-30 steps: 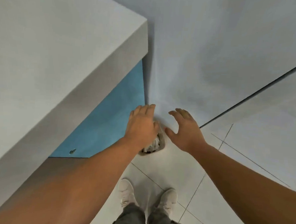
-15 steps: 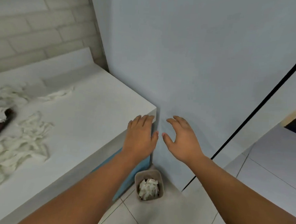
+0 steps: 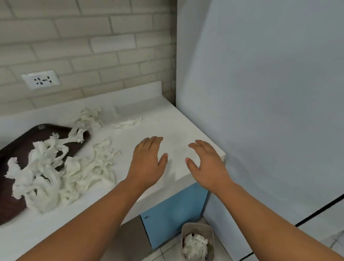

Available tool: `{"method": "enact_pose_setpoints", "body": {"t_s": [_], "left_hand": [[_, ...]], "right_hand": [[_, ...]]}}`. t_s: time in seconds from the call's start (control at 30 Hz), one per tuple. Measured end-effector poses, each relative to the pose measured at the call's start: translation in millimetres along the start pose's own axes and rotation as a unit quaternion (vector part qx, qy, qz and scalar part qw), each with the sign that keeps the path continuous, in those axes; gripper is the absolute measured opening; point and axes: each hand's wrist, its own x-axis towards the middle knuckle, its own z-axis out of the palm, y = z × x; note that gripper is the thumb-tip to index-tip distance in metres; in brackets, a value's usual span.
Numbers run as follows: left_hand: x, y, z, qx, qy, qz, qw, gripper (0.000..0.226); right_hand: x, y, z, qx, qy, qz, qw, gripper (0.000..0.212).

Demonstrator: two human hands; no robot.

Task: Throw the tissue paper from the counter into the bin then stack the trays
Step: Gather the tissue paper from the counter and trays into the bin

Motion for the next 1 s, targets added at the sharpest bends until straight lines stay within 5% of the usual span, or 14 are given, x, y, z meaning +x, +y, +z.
{"method": "enact_pose_setpoints", "body": {"t_s": [0.4,1.0], "left_hand": [[54,-178,-36,-0.006,0.016,-0.034,0.999,0.048],[217,-363,-10,0.019,-0.07,-0.049,0.996,0.05]], "right_hand": [[133,-87,128,0.0,-0.078,-0.021,0.997,0.051],[317,-108,306,-0.065,-0.094,0.109,0.987,0.071]]}}
